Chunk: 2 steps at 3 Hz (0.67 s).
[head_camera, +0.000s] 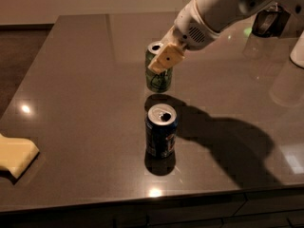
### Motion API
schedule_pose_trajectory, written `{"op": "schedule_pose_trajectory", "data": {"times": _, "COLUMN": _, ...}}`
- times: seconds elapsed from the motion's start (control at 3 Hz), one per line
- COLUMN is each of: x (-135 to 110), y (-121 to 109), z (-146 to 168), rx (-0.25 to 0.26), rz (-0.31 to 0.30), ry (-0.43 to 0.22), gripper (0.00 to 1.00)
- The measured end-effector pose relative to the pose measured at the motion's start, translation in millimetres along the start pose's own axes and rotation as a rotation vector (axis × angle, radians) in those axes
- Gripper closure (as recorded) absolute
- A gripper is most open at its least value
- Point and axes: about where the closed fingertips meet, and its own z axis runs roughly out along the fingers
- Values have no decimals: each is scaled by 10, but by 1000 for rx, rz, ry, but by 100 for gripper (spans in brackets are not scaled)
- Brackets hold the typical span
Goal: Move green can near pepsi can
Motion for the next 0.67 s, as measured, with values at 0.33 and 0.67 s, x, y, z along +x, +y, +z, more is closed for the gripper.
{"op": "schedule_pose_trajectory", "data": {"times": 0.33, "x": 23, "y": 20, "z": -47, "rx": -12, "rz": -2, "ry": 8, "gripper": 100}}
{"op": "schedule_pose_trajectory", "data": {"times": 0.67, "x": 140, "y": 167, "z": -284, "rx": -48, "rz": -17, "ry": 32, "gripper": 100}}
